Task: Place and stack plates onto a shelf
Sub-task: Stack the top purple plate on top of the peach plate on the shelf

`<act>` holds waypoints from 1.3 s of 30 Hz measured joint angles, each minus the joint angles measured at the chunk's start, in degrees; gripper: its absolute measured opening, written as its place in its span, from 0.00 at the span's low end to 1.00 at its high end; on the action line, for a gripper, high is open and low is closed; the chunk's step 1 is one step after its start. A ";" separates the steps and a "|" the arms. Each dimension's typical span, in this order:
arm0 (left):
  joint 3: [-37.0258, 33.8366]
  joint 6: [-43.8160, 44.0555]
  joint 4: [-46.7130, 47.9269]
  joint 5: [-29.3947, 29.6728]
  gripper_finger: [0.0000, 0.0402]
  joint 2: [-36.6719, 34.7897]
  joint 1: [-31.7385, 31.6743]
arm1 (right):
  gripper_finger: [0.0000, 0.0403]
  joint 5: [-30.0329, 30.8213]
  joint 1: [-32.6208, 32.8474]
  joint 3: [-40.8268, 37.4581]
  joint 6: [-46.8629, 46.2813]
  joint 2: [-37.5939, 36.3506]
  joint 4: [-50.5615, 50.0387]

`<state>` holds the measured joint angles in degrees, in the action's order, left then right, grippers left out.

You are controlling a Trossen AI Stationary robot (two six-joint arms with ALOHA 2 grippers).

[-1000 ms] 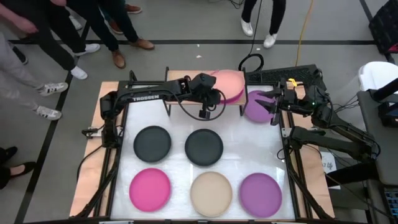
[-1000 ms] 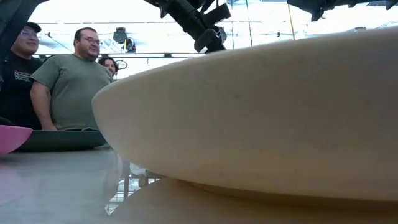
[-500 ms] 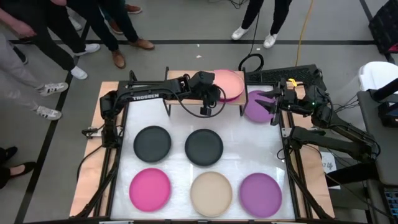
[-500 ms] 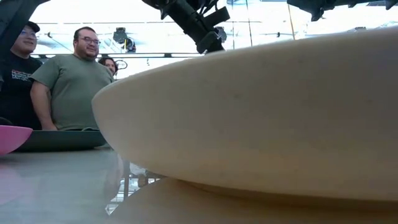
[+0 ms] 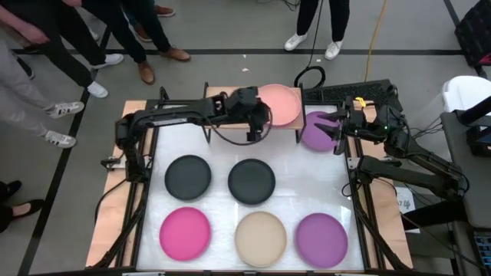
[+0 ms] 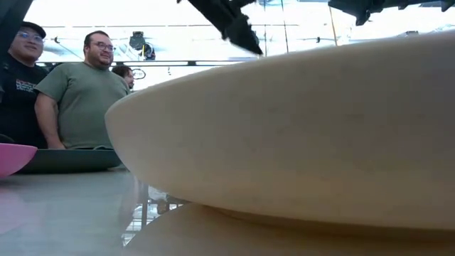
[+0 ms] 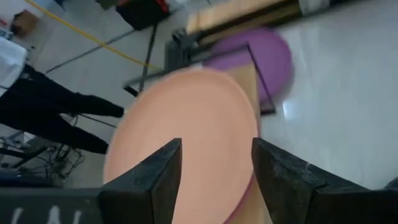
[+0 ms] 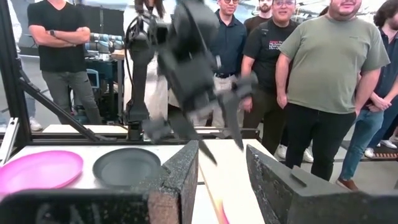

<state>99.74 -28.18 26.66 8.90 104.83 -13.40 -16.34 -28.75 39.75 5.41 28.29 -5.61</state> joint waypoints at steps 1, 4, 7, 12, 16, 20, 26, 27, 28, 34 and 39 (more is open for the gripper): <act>0.00 1.27 0.61 0.01 0.50 -1.49 0.36 | 0.29 0.00 -0.02 0.00 0.00 -0.01 -0.27; 0.02 4.19 2.77 0.09 0.50 -5.53 1.50 | 0.29 0.00 -0.02 0.00 -0.02 0.01 -1.54; 0.09 7.61 5.81 0.01 0.50 -9.17 2.12 | 0.29 -0.02 -0.01 0.00 -0.35 -0.03 -3.62; -5.72 11.05 4.83 0.17 0.50 -16.39 2.93 | 0.29 0.00 -0.02 0.00 -2.32 -0.47 -9.31; -17.62 12.54 -5.11 0.13 0.50 -23.98 3.44 | 0.29 -0.02 -0.02 0.00 -3.22 -0.50 -12.86; -32.22 16.10 -19.07 0.16 0.50 -32.62 3.75 | 0.29 0.00 -0.02 0.00 -3.21 -0.47 -13.98; -50.72 21.39 -36.27 0.07 0.50 -43.86 5.31 | 0.29 1.07 -0.02 0.50 -1.52 1.60 -16.98; -52.94 22.27 -38.63 0.11 0.50 -45.27 5.48 | 0.29 2.06 -0.02 1.08 -1.04 2.57 -18.56; -55.15 23.26 -40.30 0.17 0.50 -46.66 5.71 | 0.29 2.87 -0.02 1.84 -0.68 3.76 -20.08; -64.86 27.49 -50.00 0.24 0.50 -50.60 7.81 | 0.29 4.26 -0.02 5.62 0.50 10.91 -29.07; -70.63 29.45 -55.80 0.44 0.50 -50.42 10.14 | 0.34 4.19 0.00 5.62 -0.38 15.23 -35.37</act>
<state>29.12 1.27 -29.14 9.34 54.41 -3.26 -12.15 -28.75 45.36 5.03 43.52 -40.97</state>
